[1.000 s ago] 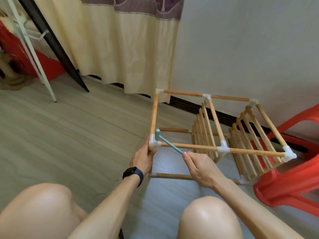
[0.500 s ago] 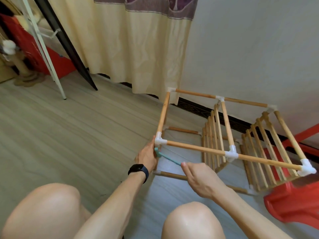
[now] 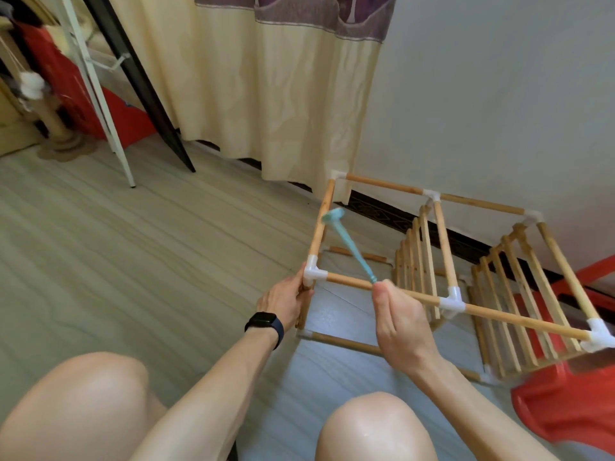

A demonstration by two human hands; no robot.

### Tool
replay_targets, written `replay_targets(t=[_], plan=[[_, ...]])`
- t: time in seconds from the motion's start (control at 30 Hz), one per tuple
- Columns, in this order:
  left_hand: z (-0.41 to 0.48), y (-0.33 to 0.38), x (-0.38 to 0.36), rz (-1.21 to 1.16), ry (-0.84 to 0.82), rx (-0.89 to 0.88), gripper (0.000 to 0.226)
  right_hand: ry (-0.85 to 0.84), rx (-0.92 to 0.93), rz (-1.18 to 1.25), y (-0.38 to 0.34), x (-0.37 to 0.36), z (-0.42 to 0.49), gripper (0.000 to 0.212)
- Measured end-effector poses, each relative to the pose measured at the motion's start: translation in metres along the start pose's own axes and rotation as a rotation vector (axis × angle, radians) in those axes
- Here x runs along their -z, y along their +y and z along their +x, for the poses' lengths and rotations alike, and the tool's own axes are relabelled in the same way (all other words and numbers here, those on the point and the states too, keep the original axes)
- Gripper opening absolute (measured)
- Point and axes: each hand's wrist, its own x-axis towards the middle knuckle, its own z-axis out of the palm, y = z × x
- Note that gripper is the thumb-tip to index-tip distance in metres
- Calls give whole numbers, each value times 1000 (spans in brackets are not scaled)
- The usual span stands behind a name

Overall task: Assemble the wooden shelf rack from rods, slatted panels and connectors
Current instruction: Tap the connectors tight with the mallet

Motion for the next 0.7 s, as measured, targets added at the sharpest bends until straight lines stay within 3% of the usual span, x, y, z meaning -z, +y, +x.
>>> replay_targets(t=[0.03, 0.13, 0.17, 0.27, 0.3, 0.37, 0.4, 0.5, 0.63, 0.7], plan=[[0, 0, 0, -3, -4, 3, 37, -2, 11, 7, 1, 2, 0, 45], [-2, 0, 0, -4, 2, 5, 36, -296, -175, -266, -2, 1, 0, 50], [-2, 0, 1, -5, -2, 7, 36, -304, -177, -243, 4, 0, -1, 51], [0, 0, 1, -8, 4, 1, 34, -17, -44, 27, 1, 4, -2, 50], [0, 0, 1, -7, -3, -1, 34, -58, -64, 20, 4, 4, -3, 51], [0, -1, 0, -13, 6, 2, 31, -323, -147, -154, 5, 2, -3, 51], [1, 0, 0, -15, 3, 2, 30, -354, -166, -163, 7, 0, -3, 51], [4, -2, 1, -7, -7, 4, 33, -104, -90, 76, 5, -2, -2, 52], [4, -2, 1, 43, -26, 10, 36, -367, -199, -284, 10, 0, 6, 52], [6, -3, 5, 51, -54, 11, 36, -236, -185, -208, 13, 10, 14, 47]])
